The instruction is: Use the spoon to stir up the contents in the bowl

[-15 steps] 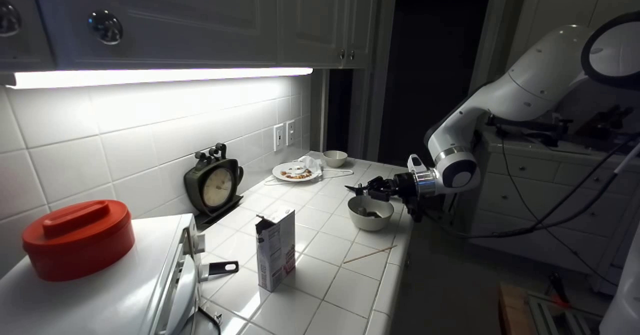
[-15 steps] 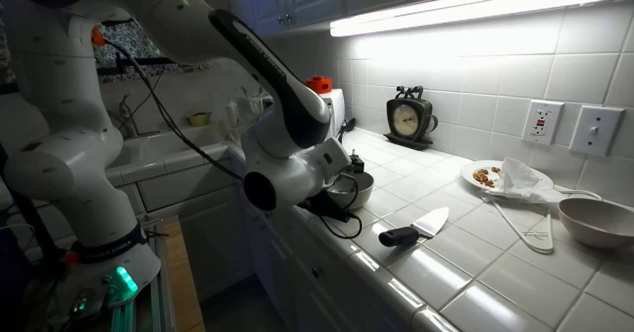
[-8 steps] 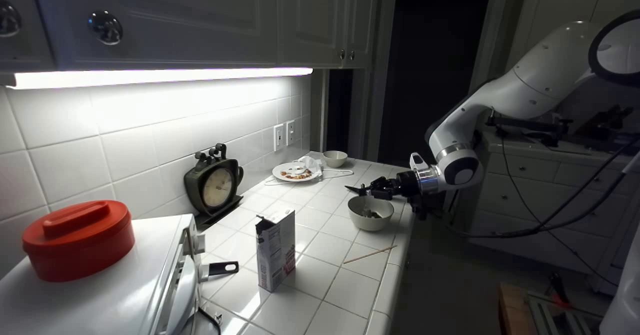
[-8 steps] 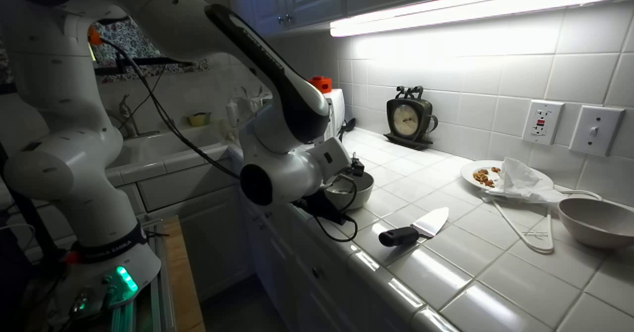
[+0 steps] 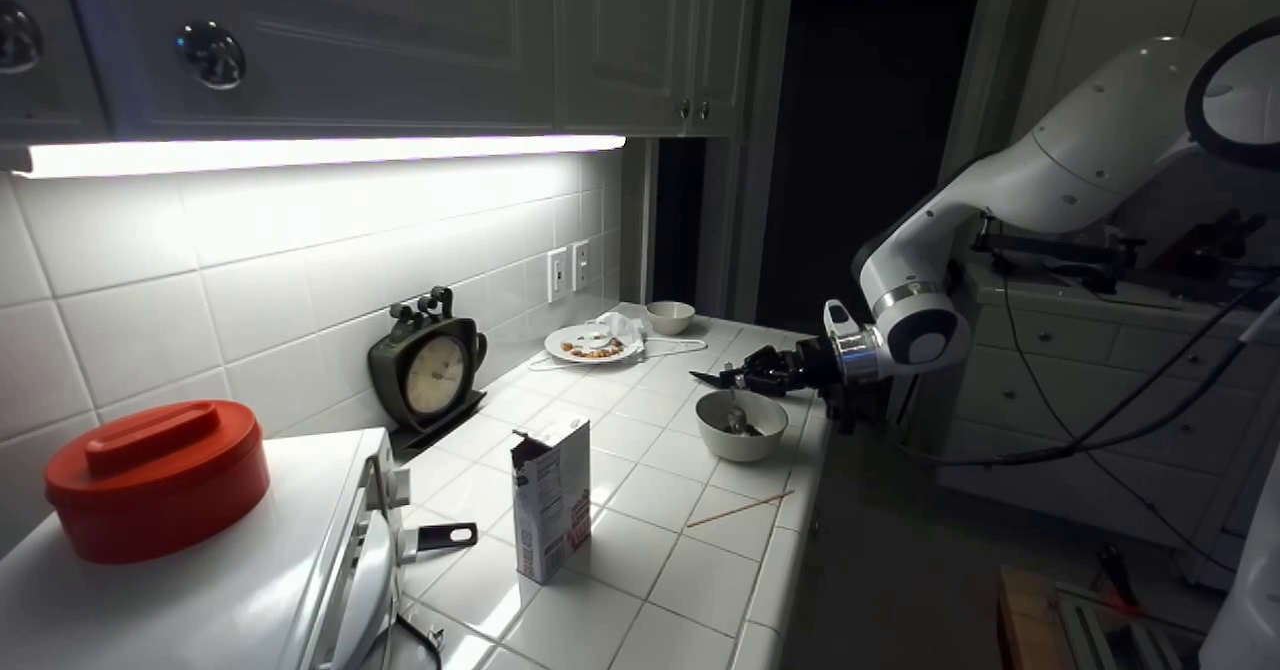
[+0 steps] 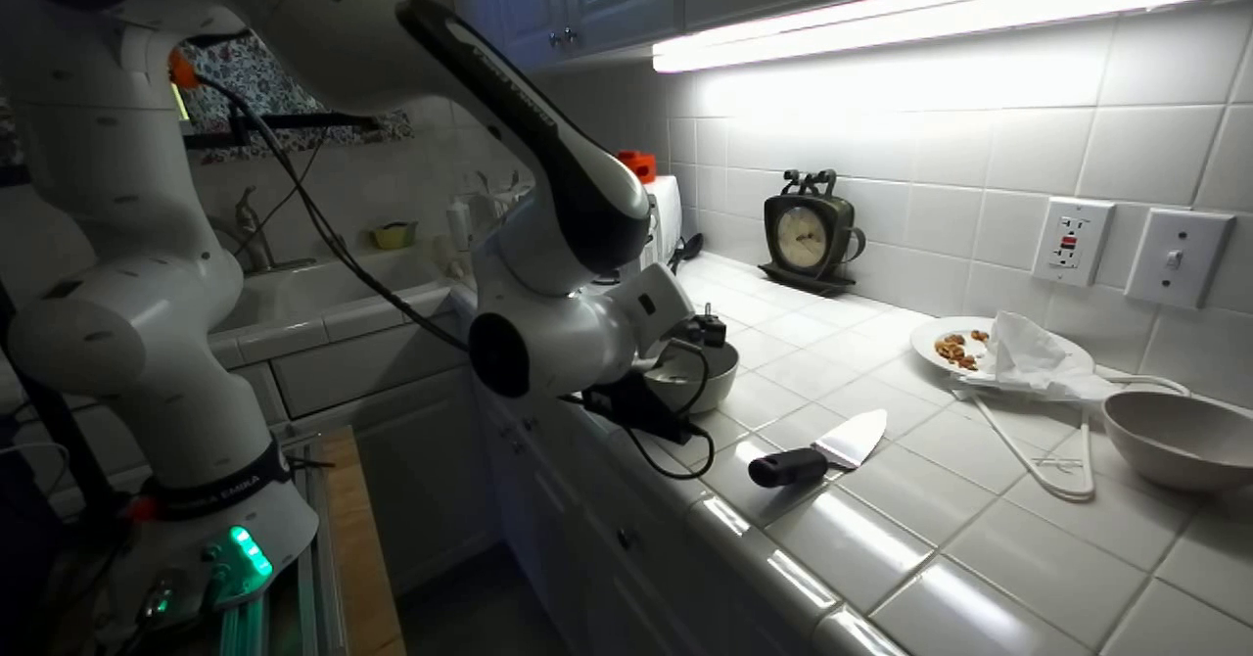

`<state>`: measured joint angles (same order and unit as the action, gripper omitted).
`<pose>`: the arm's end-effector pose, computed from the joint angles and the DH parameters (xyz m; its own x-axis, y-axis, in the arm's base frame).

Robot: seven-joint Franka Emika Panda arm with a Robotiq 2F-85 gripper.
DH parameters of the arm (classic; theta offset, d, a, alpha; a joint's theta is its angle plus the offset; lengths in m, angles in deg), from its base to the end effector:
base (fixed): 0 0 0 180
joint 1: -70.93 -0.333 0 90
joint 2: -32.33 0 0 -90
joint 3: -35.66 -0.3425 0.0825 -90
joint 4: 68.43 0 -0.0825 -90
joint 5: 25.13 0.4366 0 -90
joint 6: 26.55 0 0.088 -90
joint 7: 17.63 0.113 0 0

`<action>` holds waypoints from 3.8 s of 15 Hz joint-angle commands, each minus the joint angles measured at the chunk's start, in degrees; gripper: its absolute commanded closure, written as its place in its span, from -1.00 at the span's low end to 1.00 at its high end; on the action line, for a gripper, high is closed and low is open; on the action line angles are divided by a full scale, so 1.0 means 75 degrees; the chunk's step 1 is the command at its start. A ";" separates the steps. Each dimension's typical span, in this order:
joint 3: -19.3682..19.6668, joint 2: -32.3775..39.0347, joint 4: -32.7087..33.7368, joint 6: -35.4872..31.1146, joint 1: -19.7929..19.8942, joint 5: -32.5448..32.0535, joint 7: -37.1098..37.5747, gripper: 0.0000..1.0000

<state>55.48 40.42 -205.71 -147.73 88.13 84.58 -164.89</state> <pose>0.4561 -0.2864 0.2500 0.2623 0.1451 0.9540 0.3425 -0.9383 0.0486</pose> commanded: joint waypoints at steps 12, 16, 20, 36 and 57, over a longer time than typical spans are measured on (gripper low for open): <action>0.0021 0.0576 0.0025 0.1557 0.0054 0.0016 -0.0525 0.98; 0.0089 0.0371 -0.0042 0.1396 0.0052 -0.0390 -0.0055 0.98; 0.0163 0.0254 -0.0009 0.1321 0.0093 -0.0950 0.0670 0.98; -0.0006 0.0513 0.0316 0.0474 0.0016 0.0562 -0.0424 0.98; 0.0153 0.0262 0.0156 0.0634 -0.0020 -0.0834 0.1710 0.98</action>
<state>56.33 43.95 -204.05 -139.63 88.12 81.37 -154.66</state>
